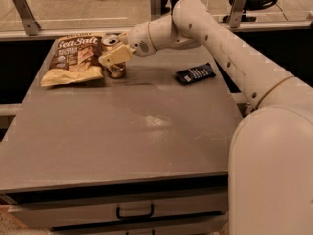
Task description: Move orange can near brown chip bag
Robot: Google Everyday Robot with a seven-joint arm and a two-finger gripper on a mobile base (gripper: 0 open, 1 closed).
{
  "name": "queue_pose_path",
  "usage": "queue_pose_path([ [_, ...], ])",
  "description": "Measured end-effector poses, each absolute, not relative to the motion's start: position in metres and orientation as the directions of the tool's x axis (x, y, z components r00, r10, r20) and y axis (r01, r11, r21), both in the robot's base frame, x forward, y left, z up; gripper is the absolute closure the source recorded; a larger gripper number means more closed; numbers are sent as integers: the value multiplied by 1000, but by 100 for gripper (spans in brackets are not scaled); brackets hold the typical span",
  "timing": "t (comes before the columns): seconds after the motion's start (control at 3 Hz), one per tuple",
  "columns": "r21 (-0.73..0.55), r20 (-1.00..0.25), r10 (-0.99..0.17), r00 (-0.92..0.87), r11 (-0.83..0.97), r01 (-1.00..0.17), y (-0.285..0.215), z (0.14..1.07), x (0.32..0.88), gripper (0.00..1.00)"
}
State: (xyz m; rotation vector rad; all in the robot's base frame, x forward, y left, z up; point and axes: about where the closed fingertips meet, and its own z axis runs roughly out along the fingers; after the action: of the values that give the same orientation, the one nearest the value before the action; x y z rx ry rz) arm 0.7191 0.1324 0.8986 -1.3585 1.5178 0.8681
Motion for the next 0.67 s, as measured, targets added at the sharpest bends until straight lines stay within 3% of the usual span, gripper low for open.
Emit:
queue_pose_path([
  [0.33, -30, -935, -355, -27, 155, -987, 154, 891, 721, 0],
  [0.67, -15, -935, -353, -47, 172, -985, 163, 888, 724, 0],
])
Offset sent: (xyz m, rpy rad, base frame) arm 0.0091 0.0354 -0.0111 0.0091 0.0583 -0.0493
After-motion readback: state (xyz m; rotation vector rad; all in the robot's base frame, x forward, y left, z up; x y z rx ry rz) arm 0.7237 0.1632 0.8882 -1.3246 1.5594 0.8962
